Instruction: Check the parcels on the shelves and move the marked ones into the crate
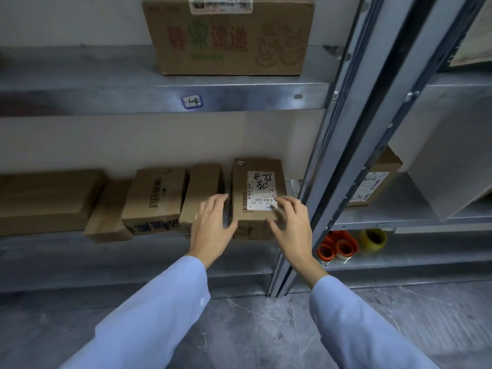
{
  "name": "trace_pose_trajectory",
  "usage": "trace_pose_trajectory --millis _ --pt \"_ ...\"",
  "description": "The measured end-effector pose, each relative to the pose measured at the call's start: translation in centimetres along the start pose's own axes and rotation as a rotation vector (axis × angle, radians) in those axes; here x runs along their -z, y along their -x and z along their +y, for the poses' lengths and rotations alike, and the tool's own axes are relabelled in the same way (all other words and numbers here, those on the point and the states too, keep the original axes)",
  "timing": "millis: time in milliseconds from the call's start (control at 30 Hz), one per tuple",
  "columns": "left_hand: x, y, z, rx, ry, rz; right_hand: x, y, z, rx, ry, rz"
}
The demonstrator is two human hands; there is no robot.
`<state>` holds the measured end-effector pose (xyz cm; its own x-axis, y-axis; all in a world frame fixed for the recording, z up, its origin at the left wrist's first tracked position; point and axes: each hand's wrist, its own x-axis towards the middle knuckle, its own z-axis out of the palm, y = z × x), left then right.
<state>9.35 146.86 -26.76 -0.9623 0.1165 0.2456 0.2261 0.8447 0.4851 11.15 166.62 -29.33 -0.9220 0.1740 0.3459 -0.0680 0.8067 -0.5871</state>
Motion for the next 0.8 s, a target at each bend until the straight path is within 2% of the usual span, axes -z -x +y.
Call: trace_pose_trajectory --millis 67,167,433,633,800 --pt "1.5 -0.1 -1.0 -0.037 -0.146 0.026 -0.3 -0.6 -1.2 0.06 0.057 -0.018" --pt "3.3 -0.1 -3.3 -0.001 -0.283 0.0 -1.4 -1.0 -3.4 0.141 0.065 -0.113" --pt "5.7 0.7 -9.1 0.092 -0.309 -0.059 -5.0 -0.6 -9.5 0.249 -0.103 -0.3" --pt "5.6 0.0 -11.4 0.001 -0.243 -0.109 -7.6 -0.6 -11.7 0.114 -0.166 -0.438" --pt "5.1 -1.5 -12.4 -0.08 -0.175 -0.147 -9.2 -1.1 -12.1 -0.027 -0.223 -0.476"
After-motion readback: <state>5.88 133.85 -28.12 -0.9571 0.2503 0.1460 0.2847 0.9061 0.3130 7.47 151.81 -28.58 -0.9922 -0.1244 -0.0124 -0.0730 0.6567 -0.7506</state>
